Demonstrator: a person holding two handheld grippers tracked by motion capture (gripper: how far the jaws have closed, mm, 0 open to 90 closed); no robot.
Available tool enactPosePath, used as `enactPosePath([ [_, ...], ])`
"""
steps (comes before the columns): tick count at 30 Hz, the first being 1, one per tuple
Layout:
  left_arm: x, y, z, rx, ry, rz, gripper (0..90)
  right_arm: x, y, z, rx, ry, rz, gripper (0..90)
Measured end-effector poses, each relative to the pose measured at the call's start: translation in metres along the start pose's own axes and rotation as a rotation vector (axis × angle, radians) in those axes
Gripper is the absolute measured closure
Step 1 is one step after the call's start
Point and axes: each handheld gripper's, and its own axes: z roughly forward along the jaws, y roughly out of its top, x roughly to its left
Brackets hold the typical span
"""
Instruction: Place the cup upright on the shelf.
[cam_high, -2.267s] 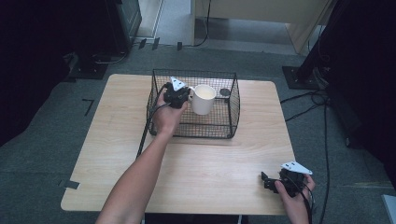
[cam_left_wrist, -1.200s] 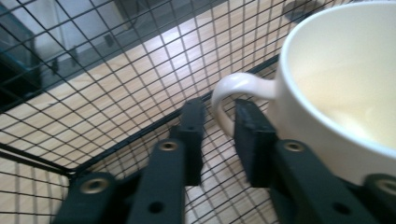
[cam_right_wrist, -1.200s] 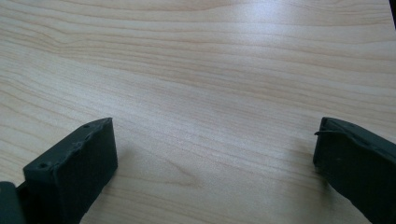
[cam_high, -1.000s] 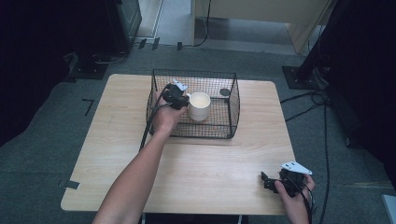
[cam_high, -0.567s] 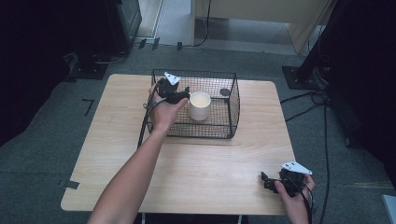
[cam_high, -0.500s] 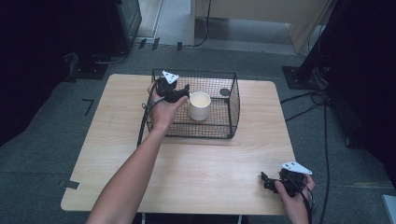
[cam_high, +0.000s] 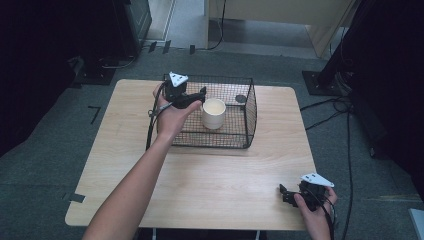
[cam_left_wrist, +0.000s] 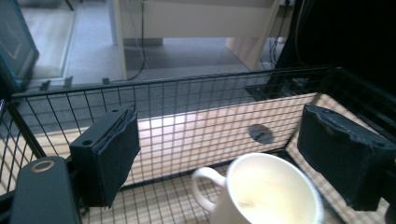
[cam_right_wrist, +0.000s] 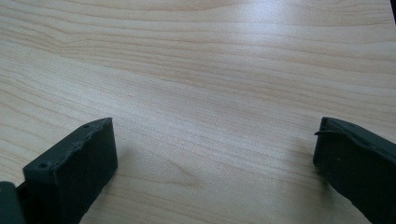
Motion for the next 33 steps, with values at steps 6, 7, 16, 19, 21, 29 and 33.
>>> enactPosePath([
  [6, -0.004, 0.003, -0.03, -0.005, -0.024, -0.004, 10.1, 0.0, 0.0, 0.0, 0.0, 0.0, 0.001, 0.0],
  [7, -0.005, 0.003, -0.035, -0.004, -0.013, 0.003, 10.1, 0.0, 0.0, 0.0, 0.0, 0.0, 0.001, 0.0],
  [16, -0.014, -0.013, -0.082, 0.058, -0.019, 0.035, 0.0, 0.0, 0.0, 0.0, -0.001, -0.002, 0.001, 0.0],
  [19, -0.013, -0.024, -0.095, 0.064, -0.006, 0.055, 0.0, 0.0, 0.0, 0.0, 0.0, -0.001, 0.002, 0.0],
  [21, -0.011, -0.033, -0.103, 0.075, -0.017, 0.052, 0.0, 0.0, 0.0, 0.0, 0.0, -0.001, 0.002, 0.0],
  [29, 0.001, -0.069, -0.13, 0.091, -0.015, 0.065, 0.0, 0.0, 0.0, 0.0, 0.0, -0.002, 0.002, 0.0],
  [33, 0.008, -0.091, -0.142, 0.103, -0.012, 0.061, 0.0, 0.0, 0.0, 0.0, -0.001, -0.005, 0.003, 0.0],
])
